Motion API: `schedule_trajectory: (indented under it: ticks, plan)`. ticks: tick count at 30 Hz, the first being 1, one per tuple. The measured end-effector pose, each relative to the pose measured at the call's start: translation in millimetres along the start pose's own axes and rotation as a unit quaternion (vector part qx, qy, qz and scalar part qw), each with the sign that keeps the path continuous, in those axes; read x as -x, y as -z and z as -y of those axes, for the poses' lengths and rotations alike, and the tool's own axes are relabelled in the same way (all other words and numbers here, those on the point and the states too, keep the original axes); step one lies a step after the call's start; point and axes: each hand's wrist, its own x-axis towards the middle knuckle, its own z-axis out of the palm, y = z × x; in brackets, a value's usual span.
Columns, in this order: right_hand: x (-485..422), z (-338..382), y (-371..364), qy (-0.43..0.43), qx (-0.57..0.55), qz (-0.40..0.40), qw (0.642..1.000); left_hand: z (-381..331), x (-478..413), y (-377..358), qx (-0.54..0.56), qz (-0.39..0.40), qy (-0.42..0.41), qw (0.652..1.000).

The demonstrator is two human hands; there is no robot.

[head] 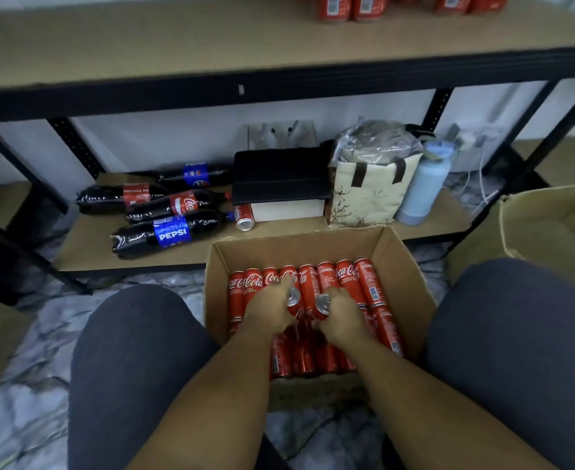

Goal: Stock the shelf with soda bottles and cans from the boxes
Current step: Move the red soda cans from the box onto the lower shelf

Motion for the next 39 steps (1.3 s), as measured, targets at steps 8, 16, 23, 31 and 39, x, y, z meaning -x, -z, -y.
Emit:
schedule_trajectory:
  ticks: [8, 16, 23, 31, 39]
  plan:
    - [2, -25, 5, -0.003, 0.021, 0.009, 1.0, -21, 7, -31, -0.034, 0.037, -0.052, 0.997]
    - [-3, -36, -2, -0.054, 0.039, 0.023, 0.998, -18, -2, -45, -0.065, 0.077, -0.043, 0.994]
    - [-3, -23, 4, -0.027, -0.063, -0.025, 0.997, -12, -5, -32, 0.095, 0.06, -0.002, 0.994]
    - [-6, 47, 68, 0.093, -0.307, -0.173, 0.931, -47, -5, 74, 0.212, -0.131, -0.036, 0.968]
    - [15, 155, 228, 0.302, -0.359, -0.173, 0.866, -105, 32, 237, 0.279, -0.268, -0.2, 0.9]
